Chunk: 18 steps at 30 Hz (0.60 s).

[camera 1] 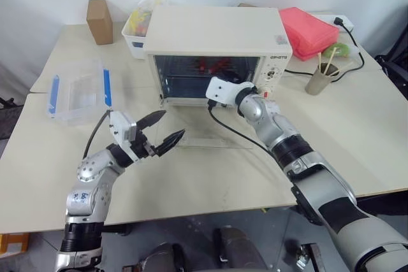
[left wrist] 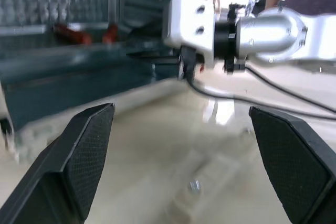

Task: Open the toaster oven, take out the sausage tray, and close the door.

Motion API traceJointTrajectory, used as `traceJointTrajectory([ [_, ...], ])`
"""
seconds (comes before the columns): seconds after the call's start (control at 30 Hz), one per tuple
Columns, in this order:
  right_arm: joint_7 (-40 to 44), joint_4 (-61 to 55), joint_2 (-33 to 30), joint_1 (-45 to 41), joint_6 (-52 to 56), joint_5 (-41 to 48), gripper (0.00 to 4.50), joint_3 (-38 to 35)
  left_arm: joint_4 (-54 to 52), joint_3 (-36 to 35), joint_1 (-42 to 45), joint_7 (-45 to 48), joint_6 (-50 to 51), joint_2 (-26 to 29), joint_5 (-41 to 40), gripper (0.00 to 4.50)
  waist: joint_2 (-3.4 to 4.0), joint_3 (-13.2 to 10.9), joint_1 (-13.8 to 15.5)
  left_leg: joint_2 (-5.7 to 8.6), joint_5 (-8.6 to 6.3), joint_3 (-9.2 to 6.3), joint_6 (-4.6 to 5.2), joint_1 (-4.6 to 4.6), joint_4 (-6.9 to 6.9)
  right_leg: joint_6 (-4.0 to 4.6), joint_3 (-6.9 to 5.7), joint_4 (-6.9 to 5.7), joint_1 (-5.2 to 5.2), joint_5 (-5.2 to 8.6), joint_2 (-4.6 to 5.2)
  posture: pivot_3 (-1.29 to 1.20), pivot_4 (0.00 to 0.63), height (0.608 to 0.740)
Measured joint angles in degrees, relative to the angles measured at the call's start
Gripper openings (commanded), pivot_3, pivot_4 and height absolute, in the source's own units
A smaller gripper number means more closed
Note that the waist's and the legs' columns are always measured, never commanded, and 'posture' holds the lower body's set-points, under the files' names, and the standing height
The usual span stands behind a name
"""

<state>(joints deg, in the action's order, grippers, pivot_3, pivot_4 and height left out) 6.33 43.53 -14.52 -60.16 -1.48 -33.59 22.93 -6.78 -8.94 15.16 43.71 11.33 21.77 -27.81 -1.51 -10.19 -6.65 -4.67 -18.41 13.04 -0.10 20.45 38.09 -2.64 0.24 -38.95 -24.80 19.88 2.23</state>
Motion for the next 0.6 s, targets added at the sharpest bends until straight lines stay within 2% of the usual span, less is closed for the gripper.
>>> traceJointTrajectory([
  [0.03, 0.05, 0.60, -0.02, -0.21, -0.05, -0.52, 0.02, 0.57, 0.79, -0.02, 0.76, 0.15, -0.05, 0.01, 0.00, 4.35, 0.00, 0.00, 0.00, 0.00, 0.00, 0.00, 0.00, 0.00, 0.00, 0.00, 0.00, 0.00, 0.00, 0.00, 0.00, 0.00, 0.150, 0.740],
  [0.2, -0.02, 1.83, -0.10, -0.87, -1.06, -2.04, 0.02, 1.42, 6.71, 0.10, 6.21, 1.75, -0.65, -0.06, 0.01, 4.35, -0.04, 0.02, -0.06, -0.01, 0.02, -0.01, -0.03, 0.00, 0.04, 0.00, -0.02, -0.04, 0.02, 0.00, -0.02, 0.00, 0.150, 0.740],
  [0.43, -0.32, 1.54, -0.39, -0.78, -2.43, -3.06, 0.02, 1.42, 19.24, -0.14, 18.28, 5.78, -2.91, 1.02, 0.04, 4.35, -0.04, 0.02, -0.30, -0.01, 0.03, 0.01, -0.05, 0.01, -0.06, 0.00, -0.03, -0.03, -0.06, 0.00, -0.03, 0.00, 0.150, 0.740],
  [0.6, 1.83, -7.16, -3.41, 3.28, -2.70, -3.12, 0.02, 1.32, 29.99, -1.12, 28.12, 7.26, -1.44, 1.55, -0.09, 4.35, -0.04, 0.02, -0.32, -0.01, 0.11, -0.03, -0.06, 0.77, 0.08, 0.00, -0.09, -0.48, -0.82, 0.00, -0.02, 0.00, 0.150, 0.740],
])
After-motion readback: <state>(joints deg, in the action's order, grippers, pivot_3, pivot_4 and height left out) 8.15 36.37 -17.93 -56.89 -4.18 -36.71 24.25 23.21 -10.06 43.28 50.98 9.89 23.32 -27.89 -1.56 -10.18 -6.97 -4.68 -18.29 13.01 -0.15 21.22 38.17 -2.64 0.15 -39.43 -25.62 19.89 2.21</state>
